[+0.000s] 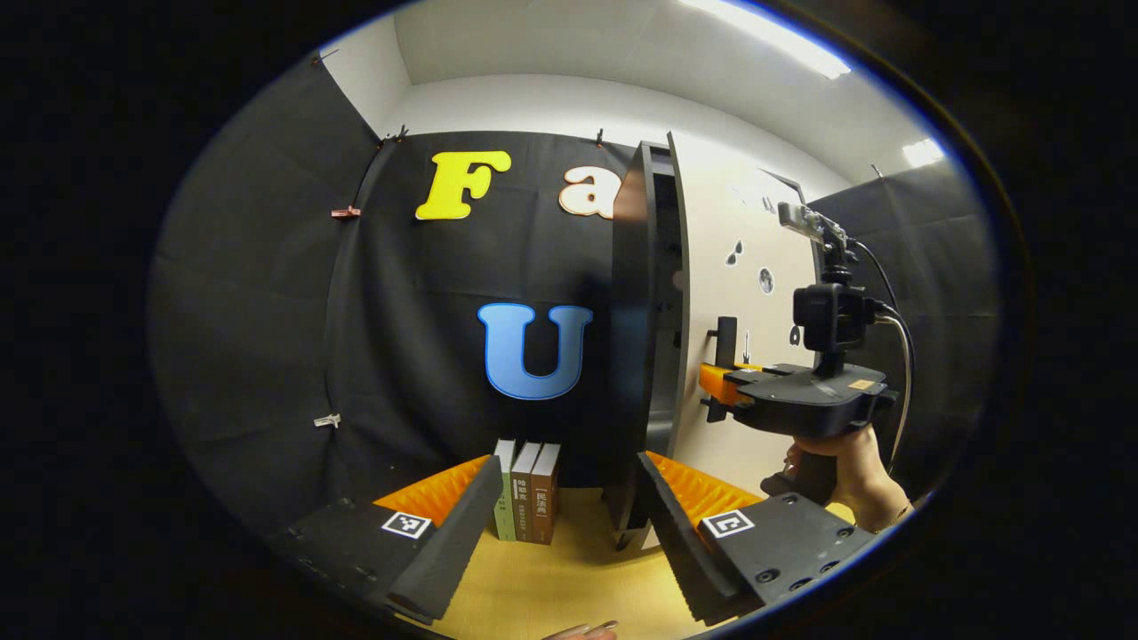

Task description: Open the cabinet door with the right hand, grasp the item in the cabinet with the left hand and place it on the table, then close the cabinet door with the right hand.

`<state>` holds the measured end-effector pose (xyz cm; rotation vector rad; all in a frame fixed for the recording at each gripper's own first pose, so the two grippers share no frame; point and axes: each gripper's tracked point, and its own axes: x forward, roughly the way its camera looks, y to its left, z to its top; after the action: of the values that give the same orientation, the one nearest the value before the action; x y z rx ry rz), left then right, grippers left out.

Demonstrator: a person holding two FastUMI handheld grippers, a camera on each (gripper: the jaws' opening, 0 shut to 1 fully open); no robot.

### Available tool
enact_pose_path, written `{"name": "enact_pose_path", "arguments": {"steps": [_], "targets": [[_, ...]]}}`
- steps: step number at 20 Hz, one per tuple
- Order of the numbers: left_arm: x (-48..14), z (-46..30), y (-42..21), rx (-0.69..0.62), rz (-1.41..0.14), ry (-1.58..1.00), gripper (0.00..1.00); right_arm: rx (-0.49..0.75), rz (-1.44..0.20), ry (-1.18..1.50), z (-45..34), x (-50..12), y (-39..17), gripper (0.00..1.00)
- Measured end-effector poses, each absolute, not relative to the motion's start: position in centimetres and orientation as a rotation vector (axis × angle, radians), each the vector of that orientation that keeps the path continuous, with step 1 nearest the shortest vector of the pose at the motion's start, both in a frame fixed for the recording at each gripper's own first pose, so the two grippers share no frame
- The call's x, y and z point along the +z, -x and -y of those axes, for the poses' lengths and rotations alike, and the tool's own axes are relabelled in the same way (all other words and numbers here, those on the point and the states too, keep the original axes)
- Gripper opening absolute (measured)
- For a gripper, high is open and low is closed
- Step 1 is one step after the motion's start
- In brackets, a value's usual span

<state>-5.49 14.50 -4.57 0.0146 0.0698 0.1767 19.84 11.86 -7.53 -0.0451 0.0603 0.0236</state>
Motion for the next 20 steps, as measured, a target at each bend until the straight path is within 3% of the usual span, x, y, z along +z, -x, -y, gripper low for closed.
{"name": "enact_pose_path", "arguments": {"steps": [4,5,6,14,20], "targets": [[-4.0,-12.9,6.0,0.147,-0.058,-0.034,0.95,0.059,-0.073,0.044,-11.0,-7.0,-16.8,0.18],[-4.0,-12.3,6.0,0.138,-0.056,-0.039,0.95,0.064,-0.074,0.044,-10.8,-6.8,-16.3,0.13],[-3.9,-11.7,5.9,0.129,-0.054,-0.043,0.95,0.069,-0.076,0.040,-10.5,-6.7,-15.7,0.18],[-3.7,-5.6,3.9,0.015,-0.046,-0.047,0.95,0.103,-0.086,0.029,-7.8,-5.8,-11.2,0.18],[-3.8,-0.4,1.8,-0.099,-0.040,-0.050,0.95,0.062,-0.079,0.006,-4.0,-5.1,-7.6,0.17]]}}
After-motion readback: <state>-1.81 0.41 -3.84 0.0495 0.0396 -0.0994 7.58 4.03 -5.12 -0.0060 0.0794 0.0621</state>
